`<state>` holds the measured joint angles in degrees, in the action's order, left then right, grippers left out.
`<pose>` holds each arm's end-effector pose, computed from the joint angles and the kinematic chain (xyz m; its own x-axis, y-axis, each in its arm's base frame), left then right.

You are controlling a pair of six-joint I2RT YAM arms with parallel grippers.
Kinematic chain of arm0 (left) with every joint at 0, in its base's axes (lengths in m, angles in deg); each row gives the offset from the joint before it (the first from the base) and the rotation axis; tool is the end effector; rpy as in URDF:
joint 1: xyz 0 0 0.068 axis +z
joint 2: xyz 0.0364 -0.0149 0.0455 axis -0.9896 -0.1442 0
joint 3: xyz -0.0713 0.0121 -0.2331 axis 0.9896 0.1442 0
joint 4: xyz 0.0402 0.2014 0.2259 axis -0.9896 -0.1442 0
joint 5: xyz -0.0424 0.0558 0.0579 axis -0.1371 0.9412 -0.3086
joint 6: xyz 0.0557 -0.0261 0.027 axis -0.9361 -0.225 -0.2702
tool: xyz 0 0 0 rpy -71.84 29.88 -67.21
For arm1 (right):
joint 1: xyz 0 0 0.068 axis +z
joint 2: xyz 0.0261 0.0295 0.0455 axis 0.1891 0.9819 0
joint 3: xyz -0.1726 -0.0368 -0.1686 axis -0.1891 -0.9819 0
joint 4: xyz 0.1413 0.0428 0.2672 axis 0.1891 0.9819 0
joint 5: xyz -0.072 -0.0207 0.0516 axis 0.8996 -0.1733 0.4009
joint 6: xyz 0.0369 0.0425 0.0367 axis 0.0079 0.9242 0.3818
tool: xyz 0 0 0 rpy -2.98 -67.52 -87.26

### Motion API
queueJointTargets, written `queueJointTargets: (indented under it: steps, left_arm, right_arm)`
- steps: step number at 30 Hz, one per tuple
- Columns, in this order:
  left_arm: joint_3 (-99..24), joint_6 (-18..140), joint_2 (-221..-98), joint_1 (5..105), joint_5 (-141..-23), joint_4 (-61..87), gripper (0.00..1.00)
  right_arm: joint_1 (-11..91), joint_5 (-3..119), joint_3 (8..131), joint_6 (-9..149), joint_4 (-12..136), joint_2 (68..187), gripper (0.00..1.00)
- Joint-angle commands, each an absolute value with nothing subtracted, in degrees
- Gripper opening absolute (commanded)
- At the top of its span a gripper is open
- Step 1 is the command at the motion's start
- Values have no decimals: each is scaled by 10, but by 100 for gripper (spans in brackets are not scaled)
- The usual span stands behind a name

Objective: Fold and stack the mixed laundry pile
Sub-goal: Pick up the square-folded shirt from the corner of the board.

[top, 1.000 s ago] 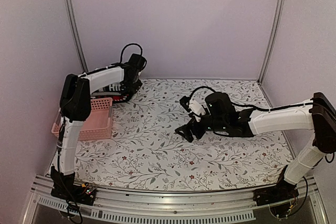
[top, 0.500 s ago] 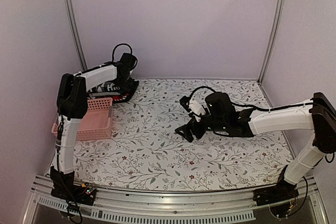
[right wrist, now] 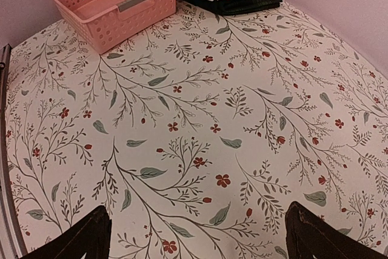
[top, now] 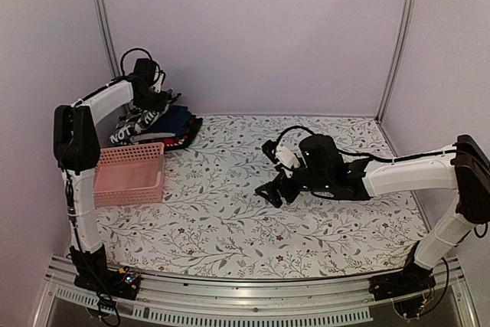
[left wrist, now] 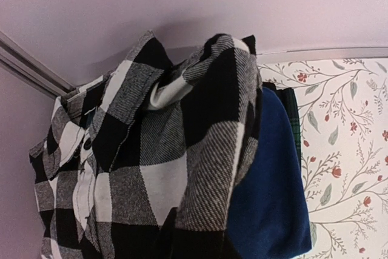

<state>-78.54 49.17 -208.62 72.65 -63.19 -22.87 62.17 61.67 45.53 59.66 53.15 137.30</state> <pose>0.5330 -0.0753 0.2205 -0.6976 0.1231 -0.7058 0.0383 0.9901 0.1348 0.2458 0.3119 0.1425 -0.2761 -0.4389 -0.8550 -0.8308 0.5563 -0.0173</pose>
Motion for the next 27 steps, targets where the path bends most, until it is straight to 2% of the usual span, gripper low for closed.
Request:
queueJointTargets:
  steps: [1,3,8,17,18,20,24,27]
  left_arm:
    - [-788,506,-2104,726,-702,-233,7]
    - [-803,506,-2119,720,-702,-247,0]
    - [-829,499,-2138,678,-642,-258,0]
    - [-893,484,-2250,632,-536,-312,0]
    - [-893,484,-2258,631,-528,-318,2]
    - [-882,483,-2260,631,-528,-315,12]
    - [-860,479,-2223,630,-538,-290,18]
    - [-868,476,-2185,630,-553,-288,44]
  right_arm:
    - [617,610,462,600,525,1371,99]
    - [617,611,462,599,525,1371,99]
    - [617,608,461,601,525,1372,99]
    - [617,609,457,602,526,1372,99]
    - [617,610,455,602,526,1371,99]
    - [617,612,452,602,526,1369,99]
    - [617,608,454,602,526,1371,99]
    - [617,607,458,602,526,1373,99]
